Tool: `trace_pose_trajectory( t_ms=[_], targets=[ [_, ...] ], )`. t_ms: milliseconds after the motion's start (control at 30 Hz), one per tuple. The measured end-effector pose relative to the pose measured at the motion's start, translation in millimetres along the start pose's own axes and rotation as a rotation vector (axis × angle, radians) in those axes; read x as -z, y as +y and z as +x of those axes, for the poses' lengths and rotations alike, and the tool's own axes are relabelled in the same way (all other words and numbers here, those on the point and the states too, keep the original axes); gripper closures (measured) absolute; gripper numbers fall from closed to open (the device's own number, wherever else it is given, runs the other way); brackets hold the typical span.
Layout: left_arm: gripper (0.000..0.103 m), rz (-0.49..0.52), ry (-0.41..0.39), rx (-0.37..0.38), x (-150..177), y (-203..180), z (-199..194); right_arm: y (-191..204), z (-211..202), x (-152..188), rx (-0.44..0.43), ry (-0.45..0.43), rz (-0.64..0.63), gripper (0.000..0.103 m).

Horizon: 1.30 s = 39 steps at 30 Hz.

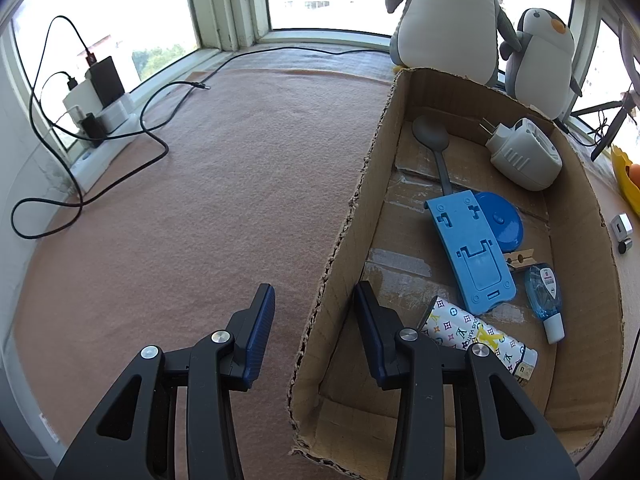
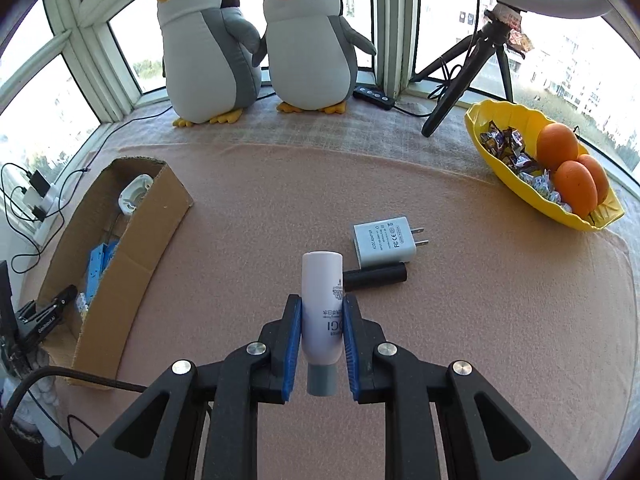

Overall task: Organize rigid objects
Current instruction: 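Lift the lotion tube with the right gripper and carry it over the box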

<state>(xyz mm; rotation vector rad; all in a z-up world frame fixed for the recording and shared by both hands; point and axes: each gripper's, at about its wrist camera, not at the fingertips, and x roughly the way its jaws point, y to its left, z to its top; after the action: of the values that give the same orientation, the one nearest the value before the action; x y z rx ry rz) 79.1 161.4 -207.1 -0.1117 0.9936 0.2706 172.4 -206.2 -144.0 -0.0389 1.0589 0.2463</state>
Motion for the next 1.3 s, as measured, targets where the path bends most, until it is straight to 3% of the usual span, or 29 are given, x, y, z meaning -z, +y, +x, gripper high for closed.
trace_pose_trajectory(
  t_ms=[467,900,1300],
  targets=[
    [0.063,-0.002,-0.001,0.001,0,-1,1,81,-22,-24,-0.130,-0.046,-0.097,0.085],
    [0.063,-0.009,-0.003,0.007,0,-1,2,153,-8,-32,-0.233,-0.021,-0.171,0.085],
    [0.063,-0.013,-0.006,0.010,0,-1,1,196,14,-28,-0.292,0.021,-0.172,0.085]
  ],
)
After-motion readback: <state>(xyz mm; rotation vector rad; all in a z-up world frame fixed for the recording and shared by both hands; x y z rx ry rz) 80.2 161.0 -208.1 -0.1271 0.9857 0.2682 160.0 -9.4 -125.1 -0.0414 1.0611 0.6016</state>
